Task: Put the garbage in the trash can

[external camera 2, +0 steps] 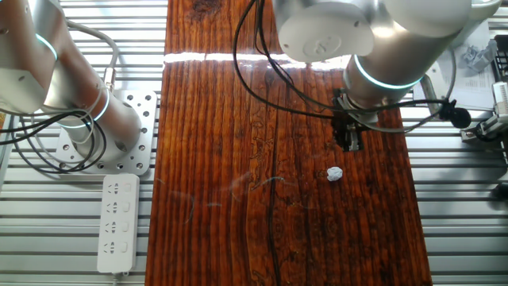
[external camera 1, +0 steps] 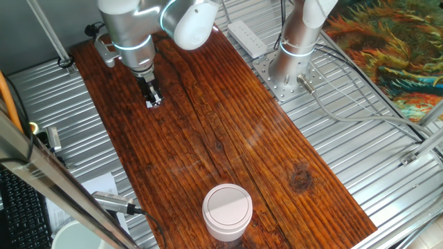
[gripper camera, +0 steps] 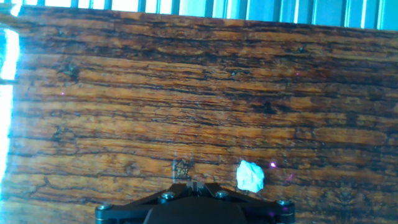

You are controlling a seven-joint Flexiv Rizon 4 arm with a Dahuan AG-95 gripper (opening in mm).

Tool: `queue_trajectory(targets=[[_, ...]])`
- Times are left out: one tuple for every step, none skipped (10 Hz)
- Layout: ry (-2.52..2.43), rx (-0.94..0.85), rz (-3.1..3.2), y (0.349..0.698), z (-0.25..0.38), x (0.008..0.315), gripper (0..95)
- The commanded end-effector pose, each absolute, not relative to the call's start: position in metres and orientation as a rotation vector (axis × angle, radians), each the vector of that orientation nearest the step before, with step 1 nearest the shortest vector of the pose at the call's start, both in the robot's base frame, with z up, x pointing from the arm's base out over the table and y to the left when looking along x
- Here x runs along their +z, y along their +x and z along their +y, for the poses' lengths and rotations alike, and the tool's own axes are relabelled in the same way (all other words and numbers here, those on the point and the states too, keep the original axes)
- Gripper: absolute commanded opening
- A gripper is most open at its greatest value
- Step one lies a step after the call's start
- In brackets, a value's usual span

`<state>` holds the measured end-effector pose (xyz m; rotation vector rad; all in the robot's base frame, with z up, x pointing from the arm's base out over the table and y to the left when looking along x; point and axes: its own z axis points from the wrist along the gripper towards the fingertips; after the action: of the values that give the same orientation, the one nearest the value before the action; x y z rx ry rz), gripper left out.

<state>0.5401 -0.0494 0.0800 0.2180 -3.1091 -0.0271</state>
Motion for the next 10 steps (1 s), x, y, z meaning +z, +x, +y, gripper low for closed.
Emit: queue_trajectory(targets=[[0.337,-0.020,-3.120,0.540,-0.050,0.081,0.0],[0.334,-0.015,-3.123,0.540,-0.050,0.081,38.0],[0.299,-0.006,-3.126,0.540,-0.050,0.081,38.0],[0.238,-0.011,-3.133,0.540,-0.050,0.081,38.0],[0.210,-0.009,-3.132,0.540,-0.050,0.081,38.0],[0.216,0.008,-3.127,0.539,-0.051,0.081,38.0],[0.230,0.009,-3.128,0.539,-0.053,0.079,38.0],[0.247,0.017,-3.131,0.543,-0.059,0.073,38.0],[0.254,0.019,-3.137,0.547,-0.067,0.066,38.0],[0.277,0.020,-3.143,0.552,-0.075,0.061,38.0]])
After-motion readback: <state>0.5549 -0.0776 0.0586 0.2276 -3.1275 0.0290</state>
